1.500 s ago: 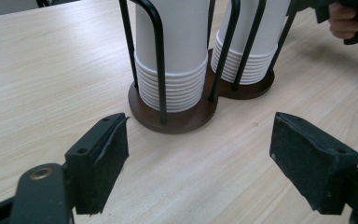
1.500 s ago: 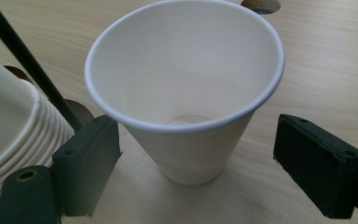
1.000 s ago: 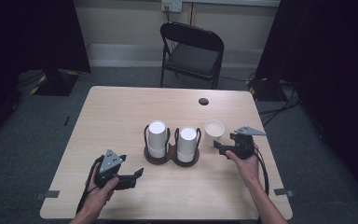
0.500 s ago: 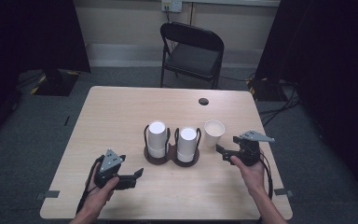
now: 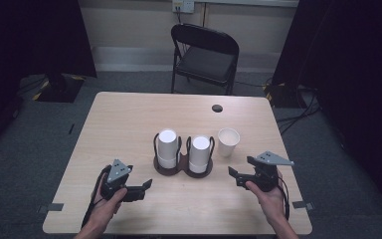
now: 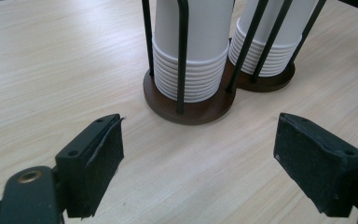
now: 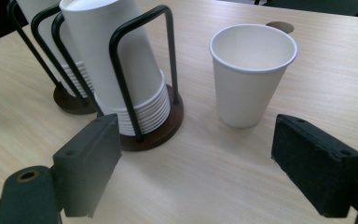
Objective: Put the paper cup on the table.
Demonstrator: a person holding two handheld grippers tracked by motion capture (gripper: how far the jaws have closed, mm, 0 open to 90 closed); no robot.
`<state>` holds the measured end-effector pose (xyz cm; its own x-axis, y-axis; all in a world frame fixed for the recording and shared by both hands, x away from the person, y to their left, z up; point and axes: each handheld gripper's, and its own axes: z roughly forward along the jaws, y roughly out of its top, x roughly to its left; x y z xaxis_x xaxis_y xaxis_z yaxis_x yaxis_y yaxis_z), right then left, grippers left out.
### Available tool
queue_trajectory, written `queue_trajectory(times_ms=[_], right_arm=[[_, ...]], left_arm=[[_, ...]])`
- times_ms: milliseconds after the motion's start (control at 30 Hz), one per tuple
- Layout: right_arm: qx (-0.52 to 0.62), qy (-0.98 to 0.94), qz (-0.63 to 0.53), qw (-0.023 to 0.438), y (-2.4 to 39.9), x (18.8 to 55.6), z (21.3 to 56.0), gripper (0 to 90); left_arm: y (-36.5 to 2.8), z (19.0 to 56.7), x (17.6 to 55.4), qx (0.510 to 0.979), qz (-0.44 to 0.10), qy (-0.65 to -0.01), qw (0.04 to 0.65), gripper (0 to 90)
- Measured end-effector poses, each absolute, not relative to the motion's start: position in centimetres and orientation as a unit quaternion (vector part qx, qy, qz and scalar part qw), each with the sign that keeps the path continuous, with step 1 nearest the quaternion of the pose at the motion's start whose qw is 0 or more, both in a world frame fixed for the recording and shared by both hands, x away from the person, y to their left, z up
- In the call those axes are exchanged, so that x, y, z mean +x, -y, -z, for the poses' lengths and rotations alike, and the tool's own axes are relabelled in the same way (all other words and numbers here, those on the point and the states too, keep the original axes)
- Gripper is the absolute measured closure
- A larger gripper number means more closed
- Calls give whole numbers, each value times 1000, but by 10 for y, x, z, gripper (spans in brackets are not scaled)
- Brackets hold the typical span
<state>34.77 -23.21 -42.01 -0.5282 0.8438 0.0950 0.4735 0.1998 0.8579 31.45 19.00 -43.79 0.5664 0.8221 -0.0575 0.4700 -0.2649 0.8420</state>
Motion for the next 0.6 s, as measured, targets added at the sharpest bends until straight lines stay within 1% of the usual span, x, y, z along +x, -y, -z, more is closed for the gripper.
queue_trajectory(times_ms=[267,600], right_arm=[[432,-751,-453,207,223,325,425,152],[440,-751,-447,207,227,322,438,153]], left_arm=[[-190,439,316,772,-207,-418,432,158],[-189,441,316,772,-204,-420,431,159]])
